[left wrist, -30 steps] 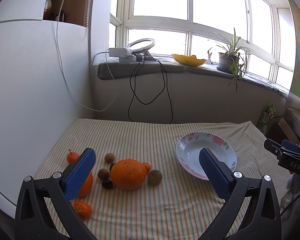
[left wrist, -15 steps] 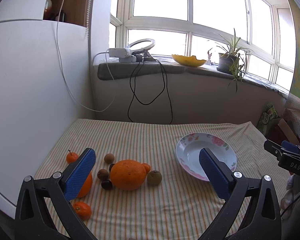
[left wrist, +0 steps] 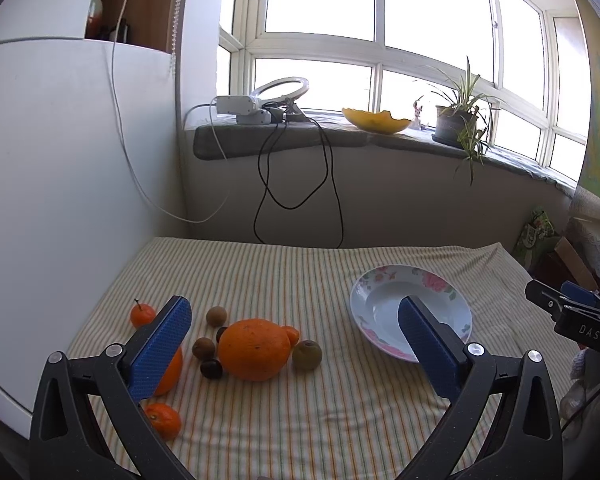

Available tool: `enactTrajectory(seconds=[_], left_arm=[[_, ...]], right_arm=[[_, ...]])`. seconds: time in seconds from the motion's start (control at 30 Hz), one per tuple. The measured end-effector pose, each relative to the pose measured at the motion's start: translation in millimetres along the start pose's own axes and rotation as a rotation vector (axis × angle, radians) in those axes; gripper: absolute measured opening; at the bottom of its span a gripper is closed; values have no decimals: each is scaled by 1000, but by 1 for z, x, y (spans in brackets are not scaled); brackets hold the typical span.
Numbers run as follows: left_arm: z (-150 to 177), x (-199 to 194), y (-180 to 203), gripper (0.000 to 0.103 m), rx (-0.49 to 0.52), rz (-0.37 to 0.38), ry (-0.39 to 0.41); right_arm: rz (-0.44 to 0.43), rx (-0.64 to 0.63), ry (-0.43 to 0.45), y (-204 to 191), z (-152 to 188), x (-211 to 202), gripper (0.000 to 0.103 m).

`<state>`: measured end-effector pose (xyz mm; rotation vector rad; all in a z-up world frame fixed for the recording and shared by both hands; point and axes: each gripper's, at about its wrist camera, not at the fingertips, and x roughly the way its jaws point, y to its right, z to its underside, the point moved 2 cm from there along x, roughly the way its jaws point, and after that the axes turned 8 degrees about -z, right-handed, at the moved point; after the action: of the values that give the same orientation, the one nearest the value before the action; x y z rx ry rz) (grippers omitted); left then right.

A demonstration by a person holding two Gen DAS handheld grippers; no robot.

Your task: Organize fruits

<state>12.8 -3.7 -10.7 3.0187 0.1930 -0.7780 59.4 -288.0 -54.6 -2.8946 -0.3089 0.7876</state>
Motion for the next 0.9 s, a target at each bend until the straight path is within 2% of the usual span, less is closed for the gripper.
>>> enactTrajectory(seconds=[0.9], left_arm=[[3,5,-2,103,-18,7,-6]], right_arm=[[-7,-20,-10,-6,1,7,103]])
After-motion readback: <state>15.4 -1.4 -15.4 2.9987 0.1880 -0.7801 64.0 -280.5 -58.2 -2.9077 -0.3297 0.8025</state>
